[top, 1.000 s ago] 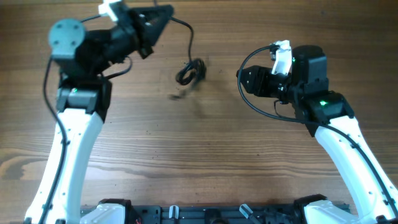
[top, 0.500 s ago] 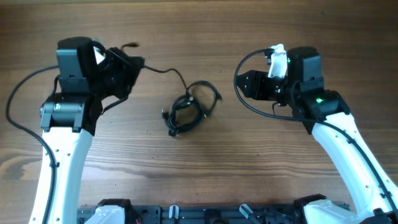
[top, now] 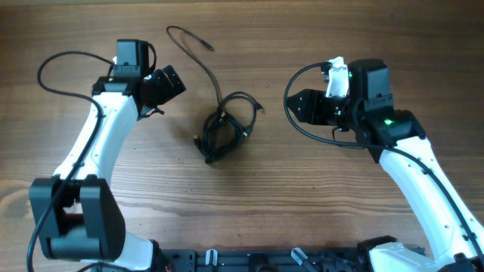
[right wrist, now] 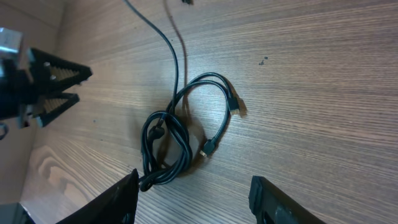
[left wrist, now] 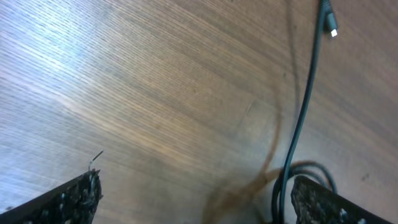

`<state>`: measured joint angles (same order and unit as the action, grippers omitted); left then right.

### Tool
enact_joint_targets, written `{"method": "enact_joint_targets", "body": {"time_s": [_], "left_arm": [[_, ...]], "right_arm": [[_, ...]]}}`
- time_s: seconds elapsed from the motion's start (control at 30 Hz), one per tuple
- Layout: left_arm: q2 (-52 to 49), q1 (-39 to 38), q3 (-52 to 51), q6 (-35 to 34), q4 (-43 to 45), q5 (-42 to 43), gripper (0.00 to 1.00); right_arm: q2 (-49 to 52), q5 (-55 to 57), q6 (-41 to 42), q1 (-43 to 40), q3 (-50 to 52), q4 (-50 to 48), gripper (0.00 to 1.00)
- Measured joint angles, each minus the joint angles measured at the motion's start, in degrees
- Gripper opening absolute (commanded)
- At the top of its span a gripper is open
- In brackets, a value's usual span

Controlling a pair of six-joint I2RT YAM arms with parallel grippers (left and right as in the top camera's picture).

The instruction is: Untangle cables

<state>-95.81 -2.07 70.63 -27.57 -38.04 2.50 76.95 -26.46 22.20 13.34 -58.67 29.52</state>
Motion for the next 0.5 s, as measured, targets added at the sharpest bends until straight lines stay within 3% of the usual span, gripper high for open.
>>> {"method": "enact_joint_targets", "body": {"time_s": [0.03,0.1,0.23,0.5], "left_arm": [[2.16,-0.04,0.0,4.0,-1.55,3.5,0.99],[5.7,-0.74,0.81,8.79,-5.14,8.92,0.85],[5.79,-4.26,0.13,14.45,-11.17,13.9,0.73],[-5.31,-8.7,-5.35,17.42,2.89,15.41,0.57]], "right_arm": [[0.0,0.02,0.0,0.0,0.0,0.04,0.6],[0.0,0.17,0.0,0.0,0.0,0.04,0.6],[0.0,0.2,-0.42,0.0,0.0,0.11,0.6],[0.0,0.68,-1.49,0.0,0.0,1.14,0.6]]}}
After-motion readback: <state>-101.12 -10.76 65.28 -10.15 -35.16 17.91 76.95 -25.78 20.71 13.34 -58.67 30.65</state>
